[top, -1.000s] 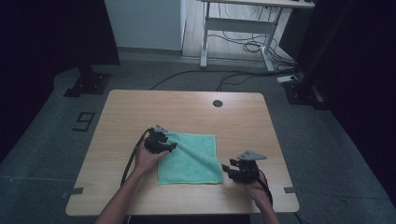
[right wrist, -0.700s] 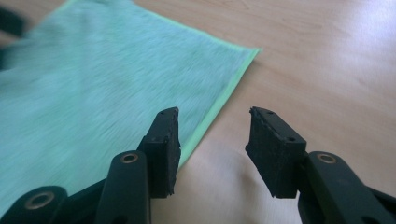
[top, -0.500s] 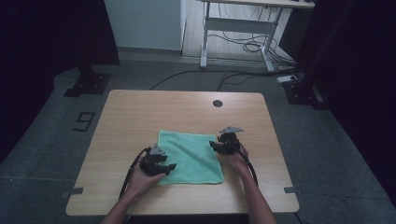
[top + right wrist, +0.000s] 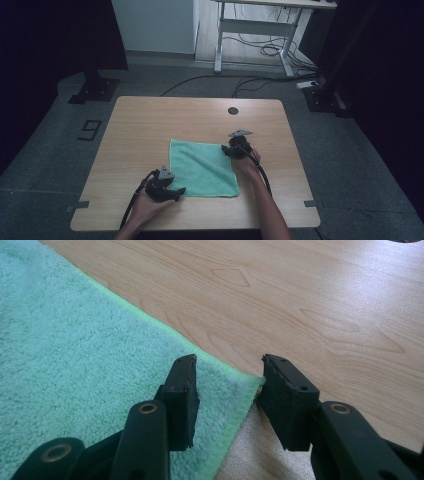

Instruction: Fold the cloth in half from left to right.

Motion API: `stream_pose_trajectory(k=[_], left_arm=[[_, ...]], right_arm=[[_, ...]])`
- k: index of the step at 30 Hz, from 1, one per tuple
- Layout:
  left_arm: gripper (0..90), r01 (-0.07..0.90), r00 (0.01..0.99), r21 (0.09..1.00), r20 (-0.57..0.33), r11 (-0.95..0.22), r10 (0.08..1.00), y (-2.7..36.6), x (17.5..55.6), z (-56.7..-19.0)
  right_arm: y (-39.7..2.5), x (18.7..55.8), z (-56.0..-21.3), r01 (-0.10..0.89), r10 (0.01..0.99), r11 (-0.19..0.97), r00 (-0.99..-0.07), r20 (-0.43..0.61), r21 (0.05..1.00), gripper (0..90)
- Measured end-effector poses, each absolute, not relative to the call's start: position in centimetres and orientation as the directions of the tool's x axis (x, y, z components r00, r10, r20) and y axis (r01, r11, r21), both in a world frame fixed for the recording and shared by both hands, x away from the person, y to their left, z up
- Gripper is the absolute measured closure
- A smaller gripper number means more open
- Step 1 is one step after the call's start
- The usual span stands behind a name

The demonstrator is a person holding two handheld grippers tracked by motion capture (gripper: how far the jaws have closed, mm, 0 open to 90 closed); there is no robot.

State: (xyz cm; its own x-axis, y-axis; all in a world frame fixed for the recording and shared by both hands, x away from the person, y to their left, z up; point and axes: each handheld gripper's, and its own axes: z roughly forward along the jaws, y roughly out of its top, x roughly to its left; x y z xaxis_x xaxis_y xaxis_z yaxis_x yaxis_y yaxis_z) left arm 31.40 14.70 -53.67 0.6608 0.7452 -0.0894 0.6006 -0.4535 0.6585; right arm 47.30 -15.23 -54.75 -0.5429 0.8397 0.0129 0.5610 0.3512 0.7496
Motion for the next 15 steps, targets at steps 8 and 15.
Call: stream_pose_trajectory(k=[8,15], left_arm=[[41.6,0.562,0.664,0.667,-0.011,-0.489,0.747,14.7,30.8,-54.0],[54.8,0.550,0.672,0.676,-0.008,-0.491,0.741,15.3,30.6,-54.0]], right_arm=[[-15.3,47.0,-54.7,0.566,0.830,0.348,-0.557,0.035,0.747,76.7],[-16.2,46.3,-54.2,0.558,0.826,0.372,-0.564,0.010,0.742,86.2]])
